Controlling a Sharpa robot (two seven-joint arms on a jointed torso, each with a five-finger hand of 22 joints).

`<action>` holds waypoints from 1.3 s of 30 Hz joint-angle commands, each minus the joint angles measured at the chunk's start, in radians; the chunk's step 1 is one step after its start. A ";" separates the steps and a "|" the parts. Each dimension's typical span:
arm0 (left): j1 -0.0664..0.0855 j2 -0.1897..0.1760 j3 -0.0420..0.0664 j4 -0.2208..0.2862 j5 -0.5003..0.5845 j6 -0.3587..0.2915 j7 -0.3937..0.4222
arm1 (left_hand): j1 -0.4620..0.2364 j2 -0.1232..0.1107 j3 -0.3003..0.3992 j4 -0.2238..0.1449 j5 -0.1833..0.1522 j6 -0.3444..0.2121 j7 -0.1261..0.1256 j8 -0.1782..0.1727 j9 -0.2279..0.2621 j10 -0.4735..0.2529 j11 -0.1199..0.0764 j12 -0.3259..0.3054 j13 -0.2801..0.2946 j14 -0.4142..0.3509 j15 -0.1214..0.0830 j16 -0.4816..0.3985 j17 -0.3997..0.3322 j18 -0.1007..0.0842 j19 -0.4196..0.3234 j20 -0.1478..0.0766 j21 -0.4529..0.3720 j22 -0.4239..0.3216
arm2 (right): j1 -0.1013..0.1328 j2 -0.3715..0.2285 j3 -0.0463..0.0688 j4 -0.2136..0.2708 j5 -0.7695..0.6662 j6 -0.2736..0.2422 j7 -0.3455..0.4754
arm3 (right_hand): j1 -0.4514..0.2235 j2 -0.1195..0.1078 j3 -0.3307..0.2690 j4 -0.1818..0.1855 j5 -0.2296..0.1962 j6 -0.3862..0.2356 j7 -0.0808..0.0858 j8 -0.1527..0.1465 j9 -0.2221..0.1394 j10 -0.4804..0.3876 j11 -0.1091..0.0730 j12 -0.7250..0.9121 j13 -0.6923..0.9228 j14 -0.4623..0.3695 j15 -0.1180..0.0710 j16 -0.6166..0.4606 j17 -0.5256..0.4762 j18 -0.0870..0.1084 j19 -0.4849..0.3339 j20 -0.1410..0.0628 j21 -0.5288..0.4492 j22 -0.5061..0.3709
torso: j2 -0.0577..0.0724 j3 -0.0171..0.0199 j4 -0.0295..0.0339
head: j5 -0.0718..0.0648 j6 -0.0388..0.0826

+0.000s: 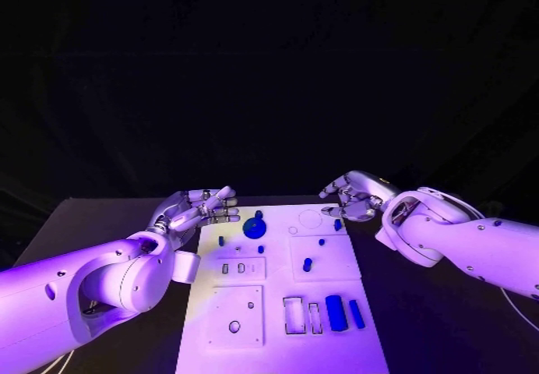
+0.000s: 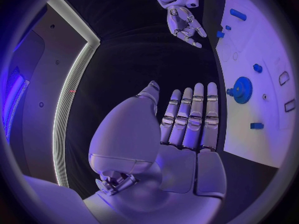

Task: Assemble the parts on the task board

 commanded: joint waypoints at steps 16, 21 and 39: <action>0.001 0.011 0.001 -0.014 0.001 0.029 0.004 | 0.012 0.003 -0.005 -0.004 0.004 0.000 0.006 -0.005 -0.001 0.000 0.004 -0.005 -0.001 0.000 0.002 -0.005 0.001 0.003 -0.006 0.001 -0.003 -0.002 | -0.040 -0.038 0.000 -0.112 0.051 0.123 0.136 | 0.020 -0.005 0.000 -0.016 0.016 -0.006 0.006 -0.010 -0.004 -0.005 0.007 -0.006 -0.007 0.086 0.006 0.008 0.189 -0.004 0.055 0.006 -0.006 0.205 | -0.007 0.0037 -0.0060 | -0.007 0.002; 0.001 0.010 0.001 -0.014 0.001 0.029 0.005 | 0.012 0.003 -0.005 -0.004 0.004 0.000 0.006 -0.005 -0.001 0.000 0.004 -0.005 -0.001 0.000 0.002 -0.005 0.001 0.003 -0.006 0.001 -0.003 -0.002 | -0.055 -0.035 -0.001 -0.124 0.045 0.140 0.135 | 0.024 -0.007 0.001 -0.020 0.019 -0.009 0.007 -0.011 -0.005 -0.009 0.008 -0.009 -0.010 0.085 0.007 0.008 0.188 -0.003 0.051 0.007 -0.009 0.201 | -0.007 0.0031 -0.0064 | -0.006 -0.003; 0.001 0.010 0.001 -0.014 0.001 0.029 0.004 | 0.013 0.003 -0.005 -0.005 0.004 0.001 0.006 -0.005 -0.001 0.000 0.004 -0.006 -0.001 -0.001 0.002 -0.006 0.002 0.003 -0.006 0.002 -0.003 -0.002 | -0.082 0.008 -0.001 -0.166 0.037 0.123 0.116 | 0.028 -0.005 0.002 -0.023 0.021 -0.010 0.008 -0.012 -0.005 -0.006 0.009 -0.005 -0.006 0.086 0.008 0.009 0.191 -0.003 0.051 0.007 -0.009 0.202 | -0.006 0.0043 -0.0061 | -0.004 -0.008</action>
